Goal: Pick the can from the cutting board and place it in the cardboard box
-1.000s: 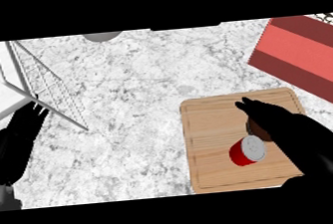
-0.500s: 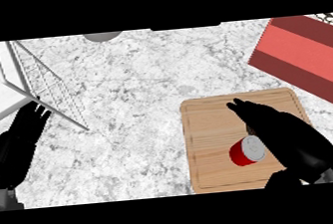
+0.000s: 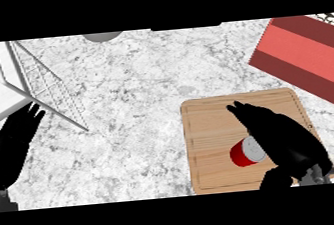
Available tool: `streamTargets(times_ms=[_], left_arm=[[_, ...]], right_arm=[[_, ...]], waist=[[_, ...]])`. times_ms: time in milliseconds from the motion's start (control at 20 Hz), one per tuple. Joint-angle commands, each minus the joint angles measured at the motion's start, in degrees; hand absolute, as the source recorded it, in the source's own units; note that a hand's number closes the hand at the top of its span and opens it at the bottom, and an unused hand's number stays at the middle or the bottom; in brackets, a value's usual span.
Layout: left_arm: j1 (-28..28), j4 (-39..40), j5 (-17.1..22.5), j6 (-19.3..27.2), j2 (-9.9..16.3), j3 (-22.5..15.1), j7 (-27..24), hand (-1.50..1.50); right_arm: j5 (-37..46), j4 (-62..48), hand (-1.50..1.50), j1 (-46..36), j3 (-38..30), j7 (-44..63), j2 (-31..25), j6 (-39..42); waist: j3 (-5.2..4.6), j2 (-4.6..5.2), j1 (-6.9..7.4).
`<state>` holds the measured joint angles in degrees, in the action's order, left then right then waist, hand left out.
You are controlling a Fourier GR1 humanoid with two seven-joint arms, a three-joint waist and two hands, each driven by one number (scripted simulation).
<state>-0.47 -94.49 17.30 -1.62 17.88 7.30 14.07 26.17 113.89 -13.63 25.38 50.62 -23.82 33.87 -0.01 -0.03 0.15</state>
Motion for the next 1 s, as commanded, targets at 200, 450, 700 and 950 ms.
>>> streamTargets(times_ms=[200, 450, 700, 950], left_arm=[[-0.23, -1.54, -3.61, 1.85, -3.01, -1.14, 1.32, 0.00], [0.89, -3.61, -2.36, -0.38, -3.02, 0.01, 3.03, 0.00], [-4.77, 2.60, -2.00, -1.83, -2.04, 2.25, 2.20, 0.00], [-1.65, -0.35, -3.81, -1.72, -4.27, 1.85, 2.68, 0.00]], right_arm=[[3.86, -2.88, -1.50, 0.51, -0.83, 0.76, 3.07, 5.26], [8.51, -5.39, -1.50, 3.79, 0.59, -3.21, 5.35, 3.41], [15.24, -10.62, -1.50, 5.51, 2.61, -8.64, 6.68, -1.52], [15.33, -6.73, -1.50, 5.02, -0.43, -5.18, 9.69, 4.97]], waist=[[0.01, -0.02, -0.06], [0.02, -0.02, -0.01], [0.02, 0.06, -0.15], [0.01, -0.01, -0.11]])
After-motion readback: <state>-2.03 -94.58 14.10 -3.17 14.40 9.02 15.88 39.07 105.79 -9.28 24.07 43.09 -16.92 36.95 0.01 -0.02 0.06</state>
